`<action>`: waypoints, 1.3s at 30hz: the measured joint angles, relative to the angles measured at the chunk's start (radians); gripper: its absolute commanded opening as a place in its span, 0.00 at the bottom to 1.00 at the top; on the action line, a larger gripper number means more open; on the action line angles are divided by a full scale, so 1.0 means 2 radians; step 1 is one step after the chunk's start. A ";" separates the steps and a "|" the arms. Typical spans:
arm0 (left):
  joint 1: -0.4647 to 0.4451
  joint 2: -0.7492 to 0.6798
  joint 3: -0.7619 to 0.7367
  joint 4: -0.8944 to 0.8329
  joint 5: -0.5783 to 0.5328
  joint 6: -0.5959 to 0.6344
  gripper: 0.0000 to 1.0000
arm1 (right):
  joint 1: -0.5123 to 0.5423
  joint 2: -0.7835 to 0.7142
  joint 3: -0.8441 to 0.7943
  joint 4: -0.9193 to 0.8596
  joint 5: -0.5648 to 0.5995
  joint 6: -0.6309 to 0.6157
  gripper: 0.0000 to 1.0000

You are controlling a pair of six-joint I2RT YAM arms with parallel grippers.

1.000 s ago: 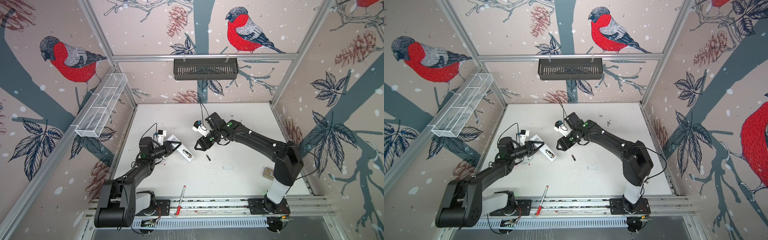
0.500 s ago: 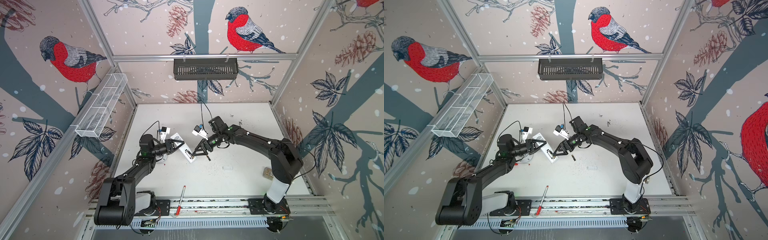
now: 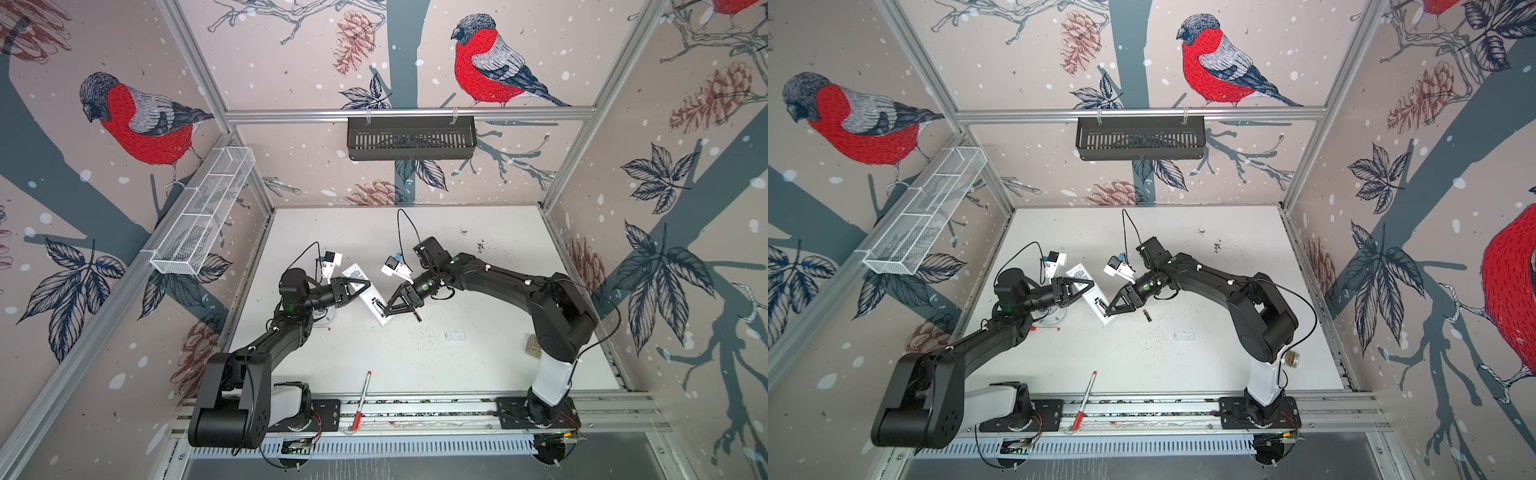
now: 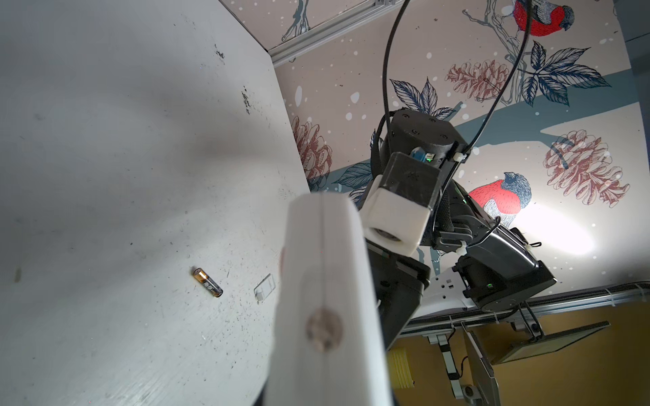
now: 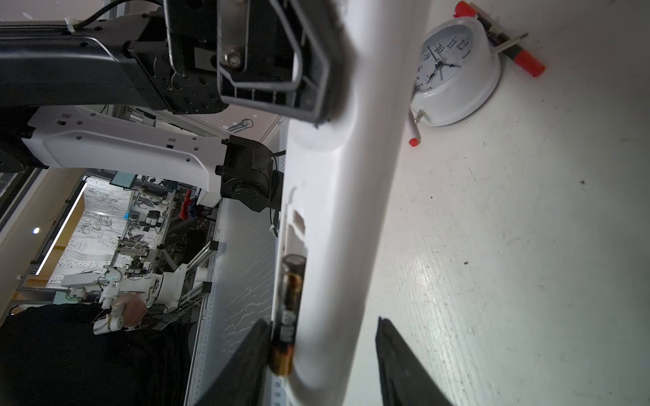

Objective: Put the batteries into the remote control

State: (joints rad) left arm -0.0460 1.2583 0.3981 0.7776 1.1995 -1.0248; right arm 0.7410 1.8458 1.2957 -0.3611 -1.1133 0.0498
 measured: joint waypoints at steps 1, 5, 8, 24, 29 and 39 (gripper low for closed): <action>0.000 0.000 0.000 0.001 0.000 0.000 0.00 | 0.000 0.001 0.000 0.001 -0.001 0.000 0.43; -0.001 0.000 0.000 0.001 -0.004 0.000 0.00 | 0.000 0.006 0.004 0.002 -0.006 0.002 0.42; -0.002 0.000 0.000 0.000 -0.007 0.001 0.00 | 0.000 0.009 0.005 0.001 -0.006 0.002 0.44; -0.002 -0.026 0.043 -0.180 -0.068 0.127 0.00 | 0.074 -0.010 0.049 -0.023 0.290 0.009 0.45; -0.002 -0.028 0.051 -0.228 -0.096 0.160 0.00 | 0.112 -0.010 0.065 -0.038 0.411 0.000 0.33; -0.005 -0.036 0.060 -0.274 -0.133 0.192 0.00 | 0.144 -0.010 0.075 -0.051 0.526 -0.002 0.23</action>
State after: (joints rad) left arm -0.0555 1.1854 0.5171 0.2295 0.9340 -0.6418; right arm 1.0290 1.8248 1.4456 -0.4633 -0.0608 0.0467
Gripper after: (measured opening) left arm 0.208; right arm 0.277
